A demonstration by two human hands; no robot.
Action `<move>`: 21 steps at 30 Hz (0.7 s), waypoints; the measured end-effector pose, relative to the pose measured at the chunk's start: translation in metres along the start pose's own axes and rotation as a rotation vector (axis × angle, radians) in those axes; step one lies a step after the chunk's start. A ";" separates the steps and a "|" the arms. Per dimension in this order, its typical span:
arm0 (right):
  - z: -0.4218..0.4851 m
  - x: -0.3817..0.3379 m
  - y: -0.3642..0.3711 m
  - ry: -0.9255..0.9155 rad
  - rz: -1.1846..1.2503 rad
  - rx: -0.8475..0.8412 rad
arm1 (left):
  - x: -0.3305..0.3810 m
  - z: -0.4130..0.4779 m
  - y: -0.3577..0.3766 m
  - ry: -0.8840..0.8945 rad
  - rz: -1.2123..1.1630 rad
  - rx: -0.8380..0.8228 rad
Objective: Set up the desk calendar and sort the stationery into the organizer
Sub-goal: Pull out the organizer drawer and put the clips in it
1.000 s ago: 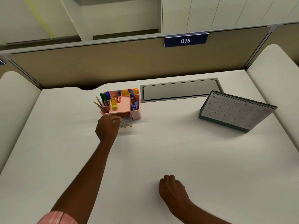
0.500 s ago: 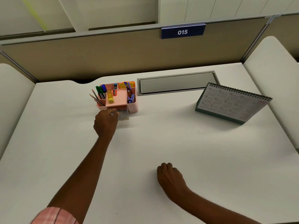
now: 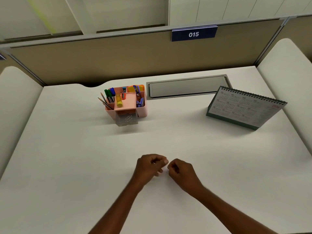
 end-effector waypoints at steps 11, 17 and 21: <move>-0.002 -0.007 0.001 -0.083 0.181 0.098 | -0.021 -0.006 0.008 -0.126 -0.235 -0.100; -0.002 -0.007 0.005 -0.110 0.160 0.103 | -0.031 -0.005 0.009 -0.157 -0.281 -0.089; -0.004 0.000 0.002 -0.076 0.158 0.155 | -0.028 -0.005 0.005 -0.141 -0.323 -0.019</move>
Point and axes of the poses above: each hand's wrist, its own z-axis towards the middle knuckle, its own y-axis out of the palm, x = y × z, the point moved 4 cm from there along z, towards the middle knuckle, and after that the axes turned 15 degrees about -y, right-handed, at the moved point
